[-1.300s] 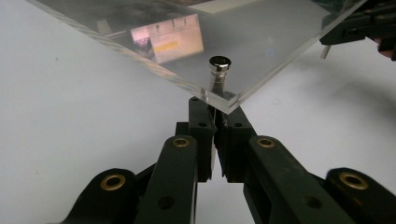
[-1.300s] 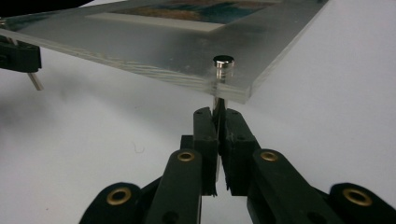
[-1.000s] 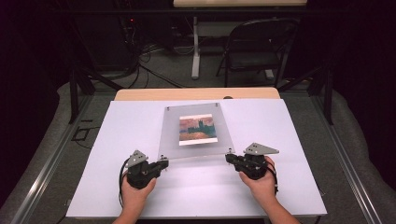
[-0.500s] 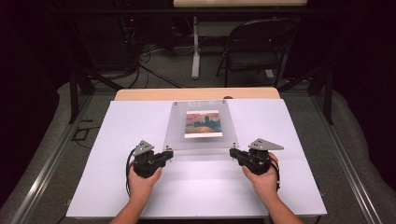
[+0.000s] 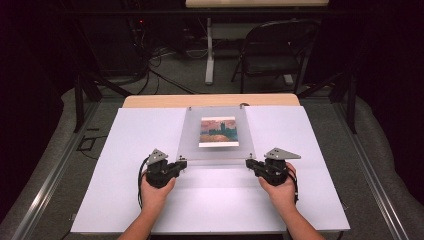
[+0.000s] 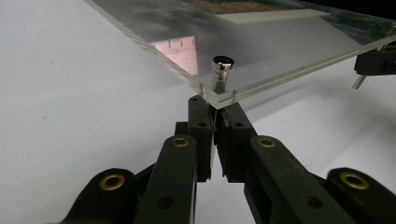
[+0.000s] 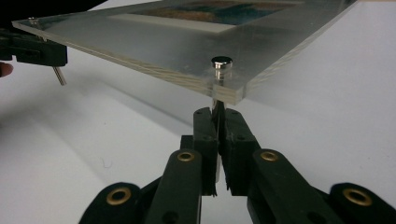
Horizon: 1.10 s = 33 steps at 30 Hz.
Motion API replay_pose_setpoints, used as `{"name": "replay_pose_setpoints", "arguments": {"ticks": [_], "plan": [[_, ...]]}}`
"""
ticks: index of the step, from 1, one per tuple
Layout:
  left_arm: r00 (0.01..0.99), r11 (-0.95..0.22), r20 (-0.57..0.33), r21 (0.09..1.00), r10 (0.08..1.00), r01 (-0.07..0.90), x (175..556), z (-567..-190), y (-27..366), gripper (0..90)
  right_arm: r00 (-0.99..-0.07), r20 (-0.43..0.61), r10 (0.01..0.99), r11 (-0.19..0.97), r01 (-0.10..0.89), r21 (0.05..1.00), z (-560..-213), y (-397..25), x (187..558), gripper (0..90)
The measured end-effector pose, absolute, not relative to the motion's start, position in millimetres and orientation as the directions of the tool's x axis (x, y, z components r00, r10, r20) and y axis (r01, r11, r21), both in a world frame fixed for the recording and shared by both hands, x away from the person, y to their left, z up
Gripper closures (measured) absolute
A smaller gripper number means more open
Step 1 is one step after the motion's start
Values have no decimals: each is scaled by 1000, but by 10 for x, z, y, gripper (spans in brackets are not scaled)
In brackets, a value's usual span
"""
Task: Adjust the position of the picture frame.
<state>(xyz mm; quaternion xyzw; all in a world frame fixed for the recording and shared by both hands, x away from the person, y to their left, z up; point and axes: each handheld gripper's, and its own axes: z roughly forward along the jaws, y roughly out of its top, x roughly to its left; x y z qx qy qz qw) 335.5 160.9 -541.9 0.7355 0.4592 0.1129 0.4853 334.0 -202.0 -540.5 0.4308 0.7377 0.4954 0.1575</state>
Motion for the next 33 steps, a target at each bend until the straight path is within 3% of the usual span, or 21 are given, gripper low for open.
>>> {"name": "replay_pose_setpoints", "arguments": {"ticks": [33], "plan": [[547,-135,-261,804,796,579,3408,-5555,1603,846,-571,204,795,157,519,840,-5531,-1995,3436,851]]}}
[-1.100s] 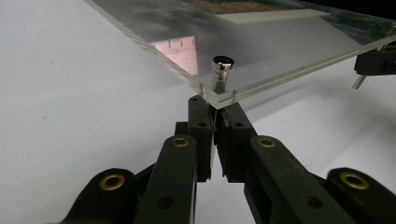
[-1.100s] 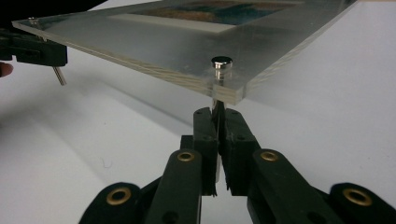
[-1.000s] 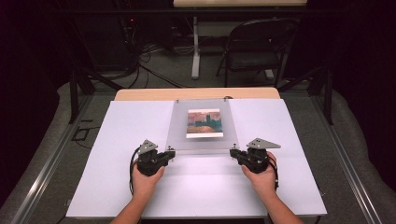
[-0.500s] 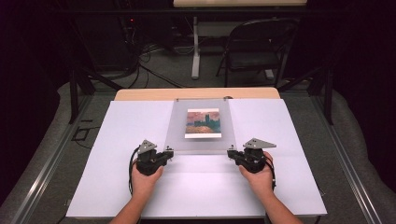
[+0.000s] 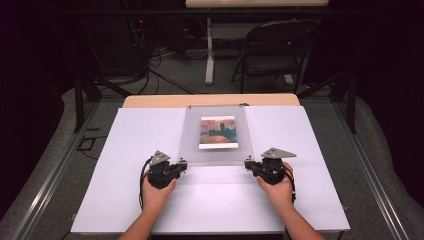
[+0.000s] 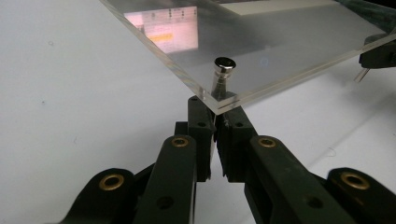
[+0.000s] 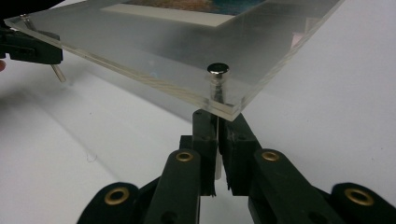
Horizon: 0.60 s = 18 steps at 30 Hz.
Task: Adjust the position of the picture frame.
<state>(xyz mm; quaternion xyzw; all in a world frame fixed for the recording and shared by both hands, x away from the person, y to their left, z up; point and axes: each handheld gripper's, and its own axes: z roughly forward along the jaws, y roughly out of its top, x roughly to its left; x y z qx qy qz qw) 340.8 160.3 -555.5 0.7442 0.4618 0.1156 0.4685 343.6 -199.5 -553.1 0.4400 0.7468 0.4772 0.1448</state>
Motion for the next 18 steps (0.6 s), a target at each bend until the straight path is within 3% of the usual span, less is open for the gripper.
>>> {"name": "replay_pose_setpoints", "arguments": {"ticks": [18], "plan": [[538,-138,-275,784,797,605,3413,-5618,1602,833,-573,203,794,186,547,816,-5612,-1990,3448,845]]}}
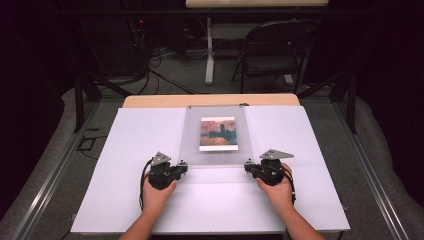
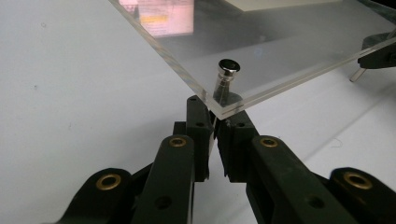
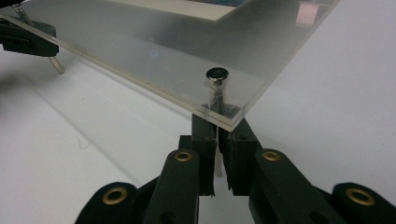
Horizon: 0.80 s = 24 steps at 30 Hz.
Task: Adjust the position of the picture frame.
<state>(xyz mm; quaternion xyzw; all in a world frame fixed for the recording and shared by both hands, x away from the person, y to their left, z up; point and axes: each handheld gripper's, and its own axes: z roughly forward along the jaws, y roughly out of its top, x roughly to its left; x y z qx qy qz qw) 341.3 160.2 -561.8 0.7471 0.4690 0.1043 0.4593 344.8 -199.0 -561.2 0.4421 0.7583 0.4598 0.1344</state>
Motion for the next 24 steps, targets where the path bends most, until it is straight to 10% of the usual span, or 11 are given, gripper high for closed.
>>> {"name": "replay_pose_setpoints", "arguments": {"ticks": [24], "plan": [[575,-181,-202,822,793,540,3243,-5568,1625,454,-604,97,791,281,499,820,-5483,-2049,3236,486]]}}
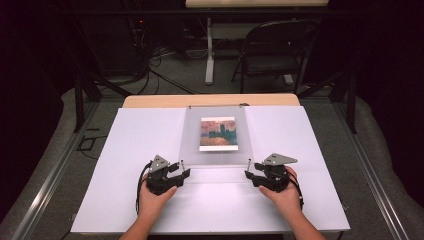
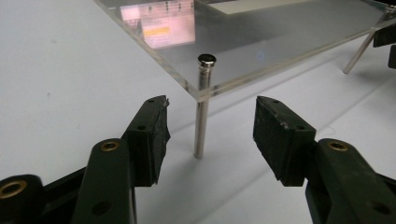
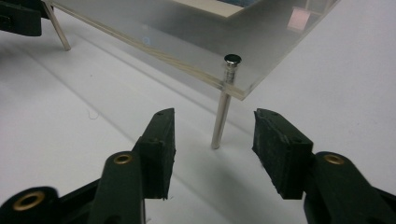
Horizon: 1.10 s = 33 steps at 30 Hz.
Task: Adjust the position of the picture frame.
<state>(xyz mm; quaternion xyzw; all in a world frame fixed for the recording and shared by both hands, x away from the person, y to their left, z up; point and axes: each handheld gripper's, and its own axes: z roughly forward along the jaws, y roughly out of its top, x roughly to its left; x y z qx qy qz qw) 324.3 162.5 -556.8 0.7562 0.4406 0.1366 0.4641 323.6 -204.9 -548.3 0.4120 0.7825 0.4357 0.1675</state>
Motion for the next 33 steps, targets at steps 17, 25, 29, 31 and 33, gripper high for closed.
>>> {"name": "replay_pose_setpoints", "arguments": {"ticks": [17,25,29,31,33], "plan": [[585,-190,-215,812,782,552,3002,-5482,1847,432,-627,71,776,315,483,817,-5406,-2216,2952,465],[588,-171,-230,820,775,547,2967,-5441,1879,433,-639,74,766,288,444,849,-5391,-2212,2934,472],[592,-176,-229,819,773,546,2953,-5428,1891,433,-634,79,769,281,447,849,-5380,-2238,2926,468],[588,-173,-229,819,775,547,2945,-5421,1903,433,-628,81,774,276,449,850,-5382,-2257,2933,464],[588,-175,-226,819,777,546,2936,-5411,1923,436,-624,83,777,268,447,853,-5378,-2276,2934,464]]}}
